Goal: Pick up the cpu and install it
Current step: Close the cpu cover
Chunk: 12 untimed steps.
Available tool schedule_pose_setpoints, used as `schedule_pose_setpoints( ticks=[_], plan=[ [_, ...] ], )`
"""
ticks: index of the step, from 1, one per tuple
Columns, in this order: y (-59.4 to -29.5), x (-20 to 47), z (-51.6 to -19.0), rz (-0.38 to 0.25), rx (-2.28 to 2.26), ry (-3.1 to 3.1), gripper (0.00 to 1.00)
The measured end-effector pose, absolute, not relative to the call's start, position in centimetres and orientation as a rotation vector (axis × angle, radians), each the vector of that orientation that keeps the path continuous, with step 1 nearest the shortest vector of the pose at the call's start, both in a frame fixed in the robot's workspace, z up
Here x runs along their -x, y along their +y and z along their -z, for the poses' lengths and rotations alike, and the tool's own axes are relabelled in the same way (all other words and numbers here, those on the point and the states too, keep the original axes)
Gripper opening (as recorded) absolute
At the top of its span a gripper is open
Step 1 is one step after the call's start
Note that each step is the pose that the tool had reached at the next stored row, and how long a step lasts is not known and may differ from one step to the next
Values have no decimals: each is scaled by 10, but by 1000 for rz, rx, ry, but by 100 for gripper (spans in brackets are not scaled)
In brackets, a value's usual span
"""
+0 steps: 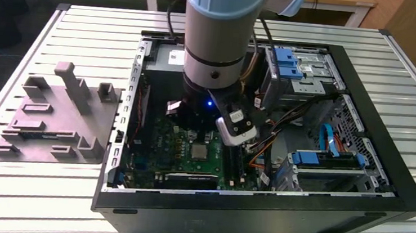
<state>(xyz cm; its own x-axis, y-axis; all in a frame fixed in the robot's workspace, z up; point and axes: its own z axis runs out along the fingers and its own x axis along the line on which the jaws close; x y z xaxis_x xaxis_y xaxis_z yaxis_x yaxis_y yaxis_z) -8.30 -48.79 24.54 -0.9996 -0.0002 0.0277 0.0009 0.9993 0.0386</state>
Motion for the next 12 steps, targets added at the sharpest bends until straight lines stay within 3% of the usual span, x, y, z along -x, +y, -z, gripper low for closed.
schedule_pose_setpoints(
  ticks=[12],
  plan=[
    [-488,83,-261,60,-36,-3113,11]
  ],
)
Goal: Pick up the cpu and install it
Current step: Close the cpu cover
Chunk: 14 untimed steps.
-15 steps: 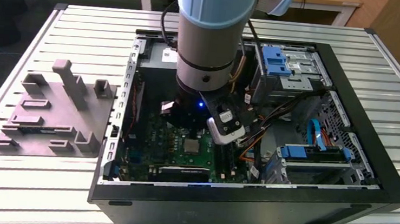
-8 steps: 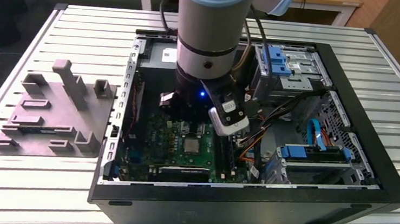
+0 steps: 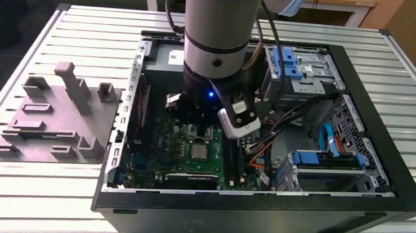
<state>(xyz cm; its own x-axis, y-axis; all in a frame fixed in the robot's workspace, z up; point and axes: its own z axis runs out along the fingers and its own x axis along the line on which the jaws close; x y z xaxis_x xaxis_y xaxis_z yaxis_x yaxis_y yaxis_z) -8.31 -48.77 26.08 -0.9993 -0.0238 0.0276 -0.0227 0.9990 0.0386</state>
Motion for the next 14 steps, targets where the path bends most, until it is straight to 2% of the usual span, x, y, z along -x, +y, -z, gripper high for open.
schedule_pose_setpoints(
  ticks=[14],
  plan=[
    [-488,83,-260,54,-391,-3084,11]
  ],
)
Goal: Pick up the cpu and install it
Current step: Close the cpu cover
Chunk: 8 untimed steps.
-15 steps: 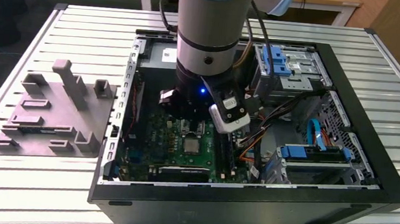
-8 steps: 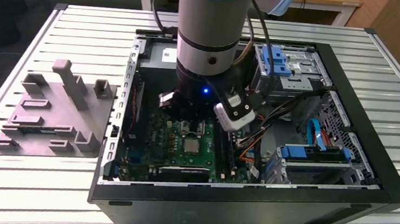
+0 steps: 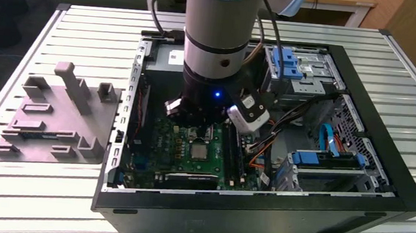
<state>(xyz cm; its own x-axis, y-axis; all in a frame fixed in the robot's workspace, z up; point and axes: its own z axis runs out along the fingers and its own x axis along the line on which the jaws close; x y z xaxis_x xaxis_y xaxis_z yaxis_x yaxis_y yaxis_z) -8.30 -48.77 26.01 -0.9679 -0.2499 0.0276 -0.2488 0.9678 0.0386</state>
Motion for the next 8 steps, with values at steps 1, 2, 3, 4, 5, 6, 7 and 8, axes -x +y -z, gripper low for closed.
schedule_pose_setpoints(
  ticks=[1,2,3,4,5,6,7,8],
  plan=[
    [-488,83,-260,54,-410,-3082,11],
    [-488,83,-260,54,-427,-3079,11],
    [-488,83,-260,53,-443,-3077,11],
    [-488,83,-260,53,-458,-3074,11],
    [-488,83,-260,53,-472,-3073,11],
    [-488,83,-260,52,-489,-3070,11],
    [-488,83,-260,52,-504,-3068,11],
    [-488,83,-260,52,-519,-3066,11]
  ],
)
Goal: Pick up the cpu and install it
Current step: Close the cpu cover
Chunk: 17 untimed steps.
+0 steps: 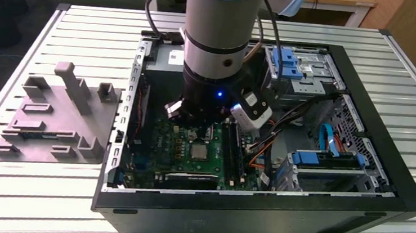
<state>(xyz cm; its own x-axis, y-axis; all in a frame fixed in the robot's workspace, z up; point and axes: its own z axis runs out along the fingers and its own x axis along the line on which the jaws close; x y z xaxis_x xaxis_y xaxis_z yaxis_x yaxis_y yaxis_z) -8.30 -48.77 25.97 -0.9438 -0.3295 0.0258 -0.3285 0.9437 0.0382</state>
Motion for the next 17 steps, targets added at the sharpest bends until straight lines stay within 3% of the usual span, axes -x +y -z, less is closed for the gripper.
schedule_pose_setpoints(
  ticks=[17],
  plan=[
    [-488,83,-259,48,-693,-3032,11]
  ],
)
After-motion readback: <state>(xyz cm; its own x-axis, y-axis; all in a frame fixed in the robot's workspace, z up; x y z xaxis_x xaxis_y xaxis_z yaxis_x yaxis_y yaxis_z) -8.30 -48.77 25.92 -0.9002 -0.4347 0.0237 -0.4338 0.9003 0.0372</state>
